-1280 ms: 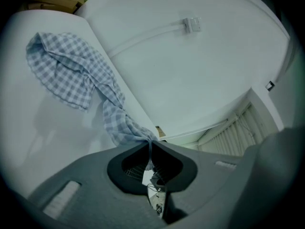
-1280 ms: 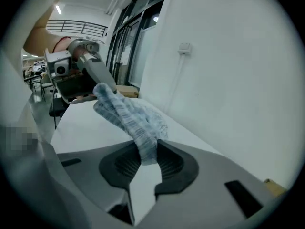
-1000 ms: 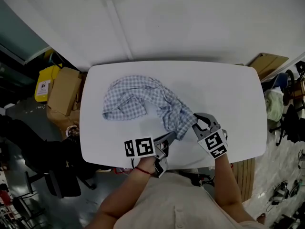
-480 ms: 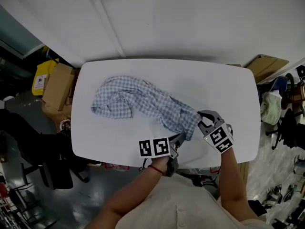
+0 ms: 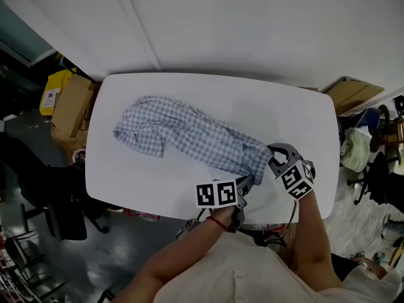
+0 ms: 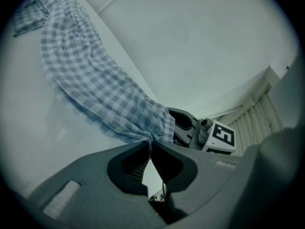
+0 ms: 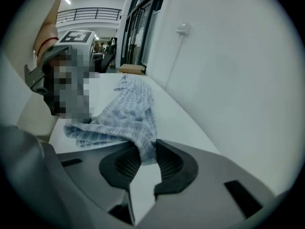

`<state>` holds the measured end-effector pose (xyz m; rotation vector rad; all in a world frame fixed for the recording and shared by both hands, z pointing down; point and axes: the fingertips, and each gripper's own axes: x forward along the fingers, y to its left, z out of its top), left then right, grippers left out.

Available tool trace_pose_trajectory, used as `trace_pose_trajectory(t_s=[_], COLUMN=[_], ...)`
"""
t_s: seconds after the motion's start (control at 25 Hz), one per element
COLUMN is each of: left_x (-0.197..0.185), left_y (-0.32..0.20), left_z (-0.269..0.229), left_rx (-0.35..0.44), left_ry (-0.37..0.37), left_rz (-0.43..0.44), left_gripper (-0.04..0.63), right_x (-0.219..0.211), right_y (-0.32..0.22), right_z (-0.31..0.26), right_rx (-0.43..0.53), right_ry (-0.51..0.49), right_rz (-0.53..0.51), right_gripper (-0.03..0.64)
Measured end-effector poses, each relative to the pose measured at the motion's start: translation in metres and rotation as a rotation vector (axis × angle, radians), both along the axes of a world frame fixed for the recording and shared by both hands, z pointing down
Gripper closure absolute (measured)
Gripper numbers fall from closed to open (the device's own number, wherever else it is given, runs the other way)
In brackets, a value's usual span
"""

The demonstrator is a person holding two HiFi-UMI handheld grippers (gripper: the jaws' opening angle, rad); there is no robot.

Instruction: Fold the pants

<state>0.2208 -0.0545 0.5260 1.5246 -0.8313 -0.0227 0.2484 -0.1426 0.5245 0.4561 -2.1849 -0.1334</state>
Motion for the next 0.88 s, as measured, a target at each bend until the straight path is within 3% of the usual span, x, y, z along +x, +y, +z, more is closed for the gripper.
trace_pose_trajectory(t_s=[0.28,0.64,0.88], left_x=[0.04,0.111,0.149], left_y=[0.005,0.014,0.022], left_z=[0.017,0.033,0.045], left_rx=[-0.035,-0.097,-0.08], left_ry=[-0.033,0.004,-0.022], left_rz=[0.041,0.08,0.165], left_gripper=[0.568,0.568,0.568], right_x=[0.043,0.112,0.148], right_y=[0.004,0.01,0.019], right_z=[0.018,0.035,0.048], right_rx=[0.015,0.072,0.069], right_ry=[0.128,0.282,0.311], right_rz=[-0.074,-0.162,-0.158], right_gripper=[0.531,0.531,0.531])
